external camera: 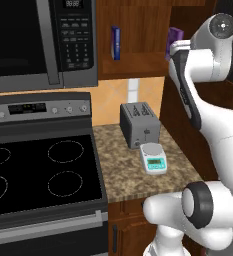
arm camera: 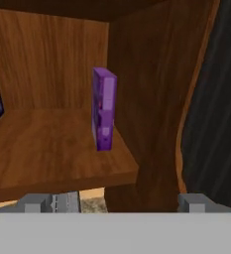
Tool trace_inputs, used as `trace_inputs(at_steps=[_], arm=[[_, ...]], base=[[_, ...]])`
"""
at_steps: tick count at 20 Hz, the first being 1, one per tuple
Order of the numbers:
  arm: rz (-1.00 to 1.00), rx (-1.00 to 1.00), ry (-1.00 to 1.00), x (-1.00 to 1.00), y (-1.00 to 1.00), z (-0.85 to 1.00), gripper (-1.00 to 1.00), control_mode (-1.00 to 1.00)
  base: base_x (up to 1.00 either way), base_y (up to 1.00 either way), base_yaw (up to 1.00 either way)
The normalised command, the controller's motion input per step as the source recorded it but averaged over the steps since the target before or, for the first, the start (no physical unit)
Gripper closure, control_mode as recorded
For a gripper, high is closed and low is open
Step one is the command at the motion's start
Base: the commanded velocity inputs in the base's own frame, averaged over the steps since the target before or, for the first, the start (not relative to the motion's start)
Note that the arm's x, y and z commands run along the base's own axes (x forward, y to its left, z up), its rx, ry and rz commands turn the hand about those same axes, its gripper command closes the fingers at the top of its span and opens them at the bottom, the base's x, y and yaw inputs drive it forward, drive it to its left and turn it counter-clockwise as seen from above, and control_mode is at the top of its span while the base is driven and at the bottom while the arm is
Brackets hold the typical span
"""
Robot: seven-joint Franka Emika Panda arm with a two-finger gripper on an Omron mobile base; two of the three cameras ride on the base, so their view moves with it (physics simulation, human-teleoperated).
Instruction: Pick the cereal and place it on the digital scale for weighing, and close the cabinet.
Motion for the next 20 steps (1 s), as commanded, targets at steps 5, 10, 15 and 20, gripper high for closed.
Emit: trace_inputs(at_steps=[5, 10, 15, 20], arm=[[0.02, 0.0, 0.06, 0.52, 0.0, 0.0, -1.0, -1.0], [0.04, 0.0, 0.0, 0.34, -0.03, 0.0, -1.0, -1.0], [0.01, 0.0, 0.0, 0.35, -0.05, 0.0, -1.0, -1.0], [0.0, 0.0, 0.0, 0.31, -0.06, 0.0, -1.0, -1.0]], base=[[0.0, 0.0, 0.0], [0.0, 0.0, 0.0], [0.0, 0.0, 0.0], [0.0, 0.0, 0.0]])
